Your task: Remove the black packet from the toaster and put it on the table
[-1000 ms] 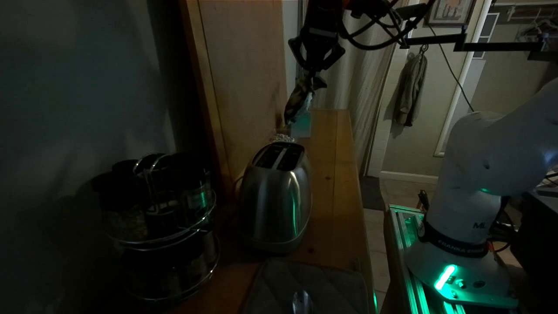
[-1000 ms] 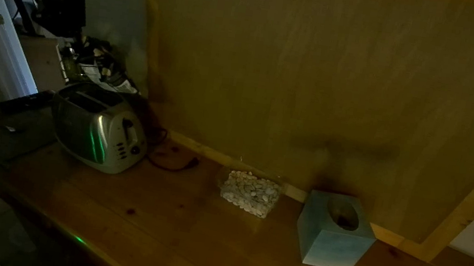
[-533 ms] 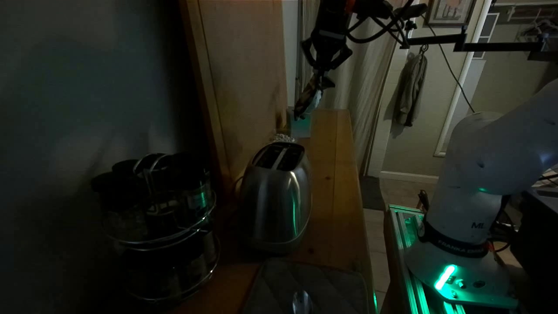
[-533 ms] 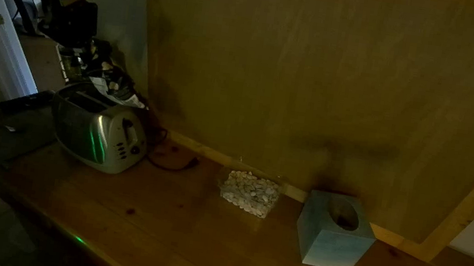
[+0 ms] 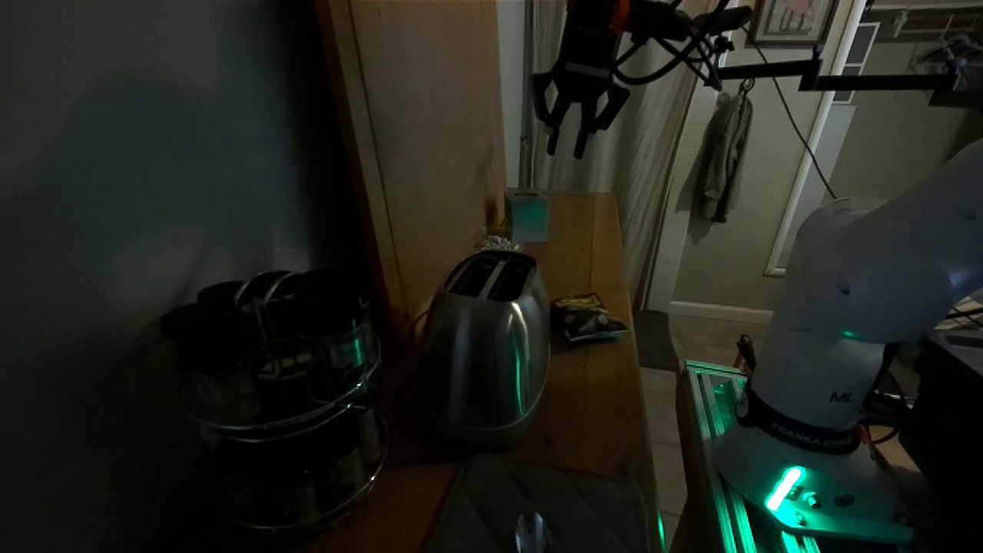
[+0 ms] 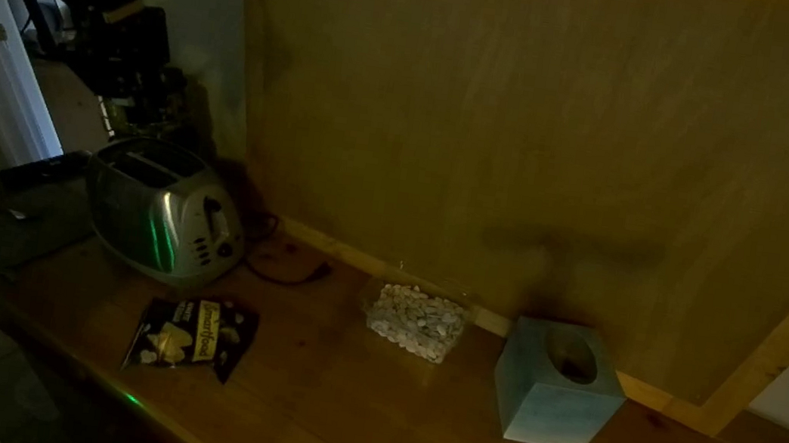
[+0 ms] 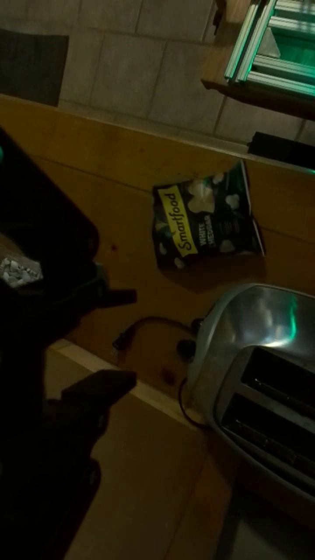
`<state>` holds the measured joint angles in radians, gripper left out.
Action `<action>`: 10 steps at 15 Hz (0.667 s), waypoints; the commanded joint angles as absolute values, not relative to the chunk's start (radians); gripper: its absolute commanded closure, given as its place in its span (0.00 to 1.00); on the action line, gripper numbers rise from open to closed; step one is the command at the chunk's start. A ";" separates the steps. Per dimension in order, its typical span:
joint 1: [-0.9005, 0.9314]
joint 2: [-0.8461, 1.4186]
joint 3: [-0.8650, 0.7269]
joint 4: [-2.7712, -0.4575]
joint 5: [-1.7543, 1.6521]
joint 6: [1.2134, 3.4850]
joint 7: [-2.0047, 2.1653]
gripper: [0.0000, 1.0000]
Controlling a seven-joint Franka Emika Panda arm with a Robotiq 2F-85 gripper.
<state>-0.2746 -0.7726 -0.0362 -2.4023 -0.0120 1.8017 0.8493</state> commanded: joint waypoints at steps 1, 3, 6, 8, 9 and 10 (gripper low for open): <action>-0.287 -0.764 -0.017 -2.380 -0.025 1.773 0.840 0.26; -0.280 -0.765 -0.002 -2.371 -0.026 1.758 0.841 0.12; -0.232 -0.754 0.037 -2.331 -0.010 1.689 0.804 0.00; -0.192 -0.746 0.061 -2.299 -0.004 1.619 0.747 0.00; -0.173 -0.741 0.073 -2.288 -0.001 1.594 0.722 0.00; -0.160 -0.735 0.088 -2.269 -0.013 1.549 0.700 0.00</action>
<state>-0.2014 -0.7713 0.0636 -2.3381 -0.0103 1.6519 0.7680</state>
